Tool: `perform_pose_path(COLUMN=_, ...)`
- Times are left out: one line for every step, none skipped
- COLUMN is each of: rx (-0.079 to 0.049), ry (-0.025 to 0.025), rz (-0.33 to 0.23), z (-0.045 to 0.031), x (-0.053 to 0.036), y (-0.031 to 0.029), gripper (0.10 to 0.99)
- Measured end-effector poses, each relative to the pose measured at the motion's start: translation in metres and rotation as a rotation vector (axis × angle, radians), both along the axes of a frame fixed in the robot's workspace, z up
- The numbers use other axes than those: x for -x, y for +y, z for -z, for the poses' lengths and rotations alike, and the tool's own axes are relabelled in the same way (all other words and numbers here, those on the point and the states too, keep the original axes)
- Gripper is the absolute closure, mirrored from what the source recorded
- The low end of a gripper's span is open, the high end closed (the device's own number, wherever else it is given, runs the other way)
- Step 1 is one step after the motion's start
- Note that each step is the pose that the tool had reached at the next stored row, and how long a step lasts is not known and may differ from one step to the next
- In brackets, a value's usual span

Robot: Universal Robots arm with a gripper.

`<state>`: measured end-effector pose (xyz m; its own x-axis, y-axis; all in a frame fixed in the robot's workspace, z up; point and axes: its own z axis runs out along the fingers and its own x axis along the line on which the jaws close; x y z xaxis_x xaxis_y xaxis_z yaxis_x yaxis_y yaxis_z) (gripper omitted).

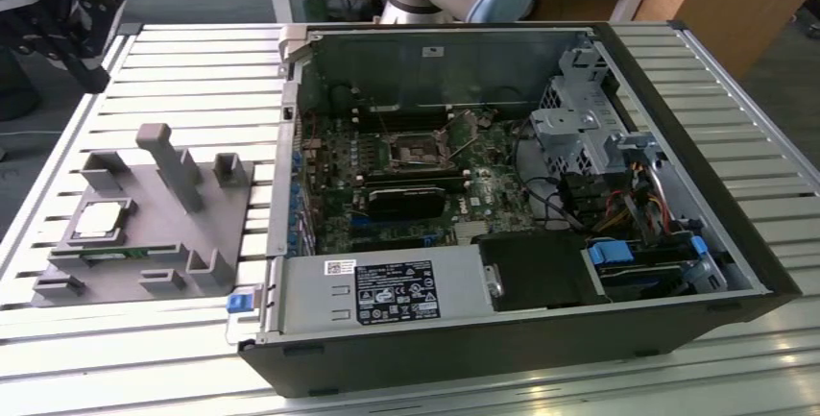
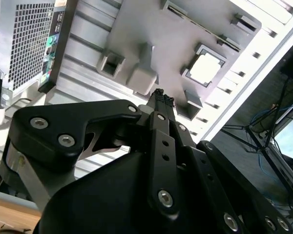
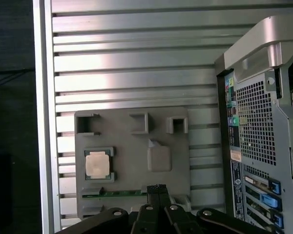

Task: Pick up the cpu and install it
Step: 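Reach for the cpu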

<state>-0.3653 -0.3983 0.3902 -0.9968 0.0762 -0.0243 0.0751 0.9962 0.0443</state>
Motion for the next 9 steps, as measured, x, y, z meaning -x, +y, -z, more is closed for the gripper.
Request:
perform_pose_path(rx=0.0, ry=-0.0001, rz=0.0, z=0.0001, x=0.0043, y=0.0, gripper=0.98)
perform_pose_path(rx=0.0, ry=-0.0001, rz=0.0, z=0.0001, x=0.0087, y=0.0, gripper=0.98)
perform_pose_path(rx=0.0, ry=-0.0002, rz=0.0, z=0.0002, x=0.013, y=0.0, gripper=0.98)
perform_pose_path(rx=0.0, ry=0.0, rz=0.0, z=0.0002, x=0.0174, y=0.0, gripper=0.98)
perform_pose_path(rx=0.0, ry=0.0, rz=0.0, z=0.0002, x=0.0219, y=0.0, gripper=0.98)
perform_pose_path(rx=0.0, ry=-0.0001, rz=0.0, z=0.0004, x=0.0264, y=0.0, gripper=0.98)
perform_pose_path(rx=0.0, ry=-0.0002, rz=0.0, z=0.0005, x=0.0309, y=0.0001, gripper=0.98)
perform_pose_path(rx=0.0, ry=0.0, rz=0.0, z=0.0005, x=0.0359, y=0.0001, gripper=0.98)
perform_pose_path(rx=0.0, ry=0.0, rz=0.0, z=0.0005, x=0.0403, y=0.0001, gripper=0.98)
